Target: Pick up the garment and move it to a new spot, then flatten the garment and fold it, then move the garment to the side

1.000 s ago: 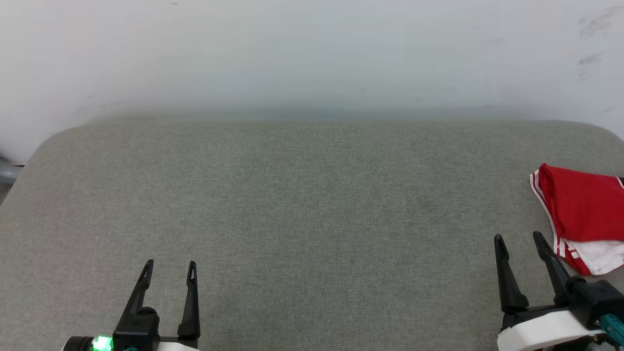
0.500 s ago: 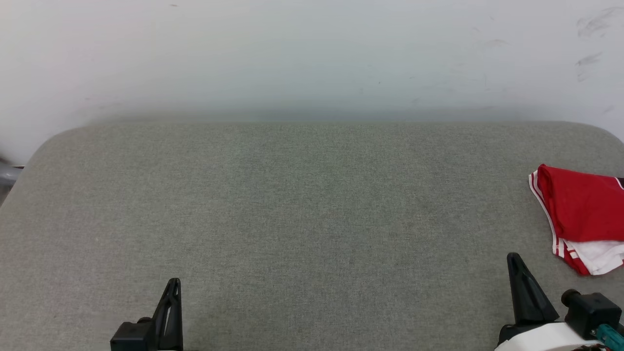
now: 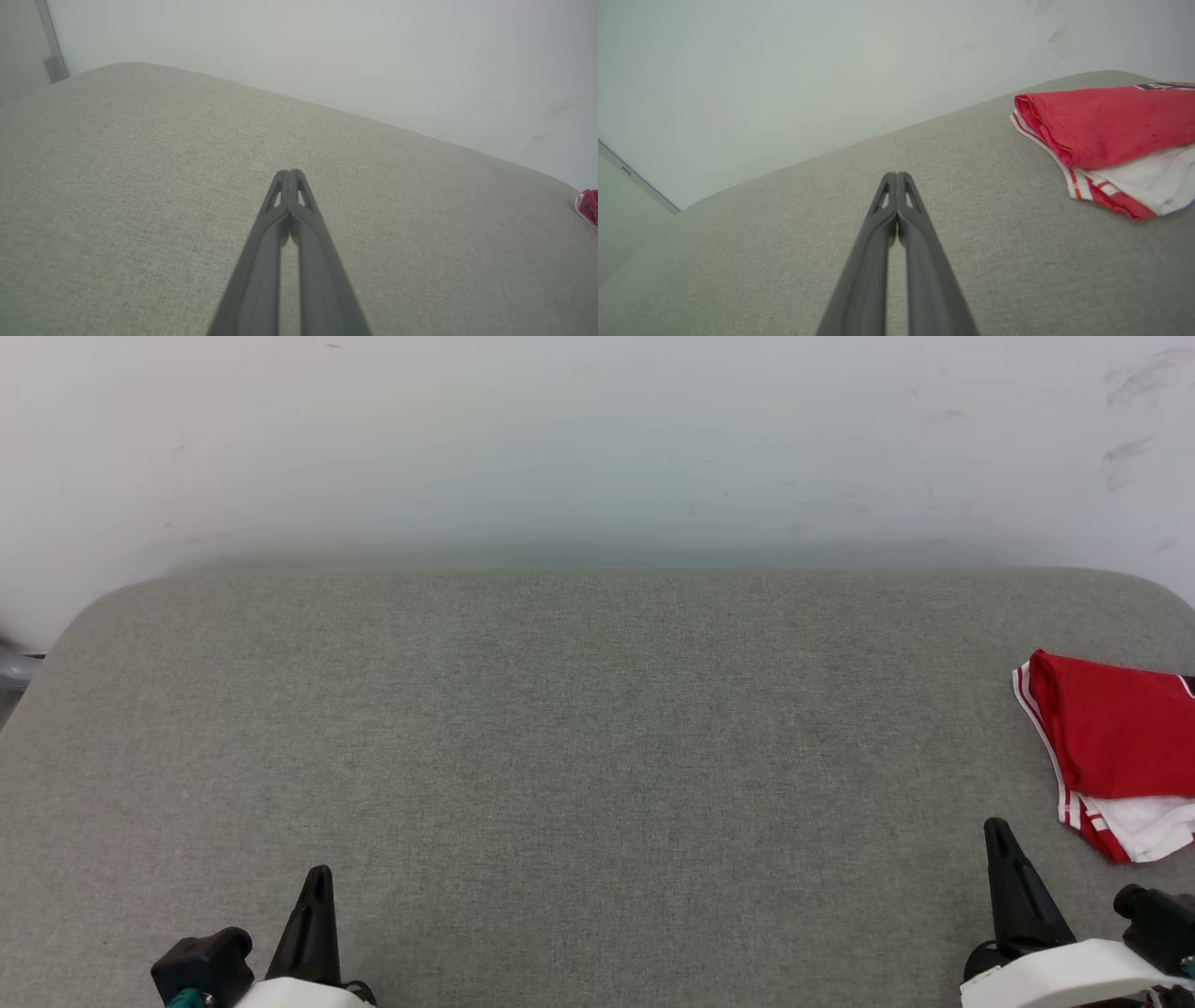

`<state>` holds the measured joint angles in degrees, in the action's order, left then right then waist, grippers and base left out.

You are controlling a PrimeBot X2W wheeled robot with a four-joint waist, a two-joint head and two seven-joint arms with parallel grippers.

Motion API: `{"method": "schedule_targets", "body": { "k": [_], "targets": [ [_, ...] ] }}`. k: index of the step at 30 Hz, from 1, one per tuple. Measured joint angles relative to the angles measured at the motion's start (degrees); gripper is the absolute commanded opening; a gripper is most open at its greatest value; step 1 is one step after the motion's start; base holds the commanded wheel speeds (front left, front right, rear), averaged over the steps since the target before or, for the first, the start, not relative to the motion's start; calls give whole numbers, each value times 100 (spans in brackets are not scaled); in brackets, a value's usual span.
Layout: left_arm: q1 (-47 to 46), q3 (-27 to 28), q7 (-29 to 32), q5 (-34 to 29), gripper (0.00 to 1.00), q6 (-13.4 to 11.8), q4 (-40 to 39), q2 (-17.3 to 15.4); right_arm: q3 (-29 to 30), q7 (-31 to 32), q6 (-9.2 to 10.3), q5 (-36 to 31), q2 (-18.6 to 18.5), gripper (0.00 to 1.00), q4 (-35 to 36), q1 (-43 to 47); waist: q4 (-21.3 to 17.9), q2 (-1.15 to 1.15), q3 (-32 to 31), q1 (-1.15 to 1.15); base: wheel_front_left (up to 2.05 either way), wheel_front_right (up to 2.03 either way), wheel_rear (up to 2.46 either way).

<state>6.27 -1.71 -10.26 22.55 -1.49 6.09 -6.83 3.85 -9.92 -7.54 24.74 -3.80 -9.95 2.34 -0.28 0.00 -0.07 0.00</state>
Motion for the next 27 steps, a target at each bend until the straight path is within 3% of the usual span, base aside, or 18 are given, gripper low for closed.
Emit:
{"method": "schedule_targets", "body": {
  "k": [5,27],
  "targets": [
    [-109,58,155,709,0,90,88,24,30,187,1,680,10,0,-45,-73,2,0,2,0,0,0,0],
    [-458,287,639,2764,0,350,318,141,107,653,1,2664,31,0,-155,-332,8,0,7,0,0,0,0]
  ]
}}
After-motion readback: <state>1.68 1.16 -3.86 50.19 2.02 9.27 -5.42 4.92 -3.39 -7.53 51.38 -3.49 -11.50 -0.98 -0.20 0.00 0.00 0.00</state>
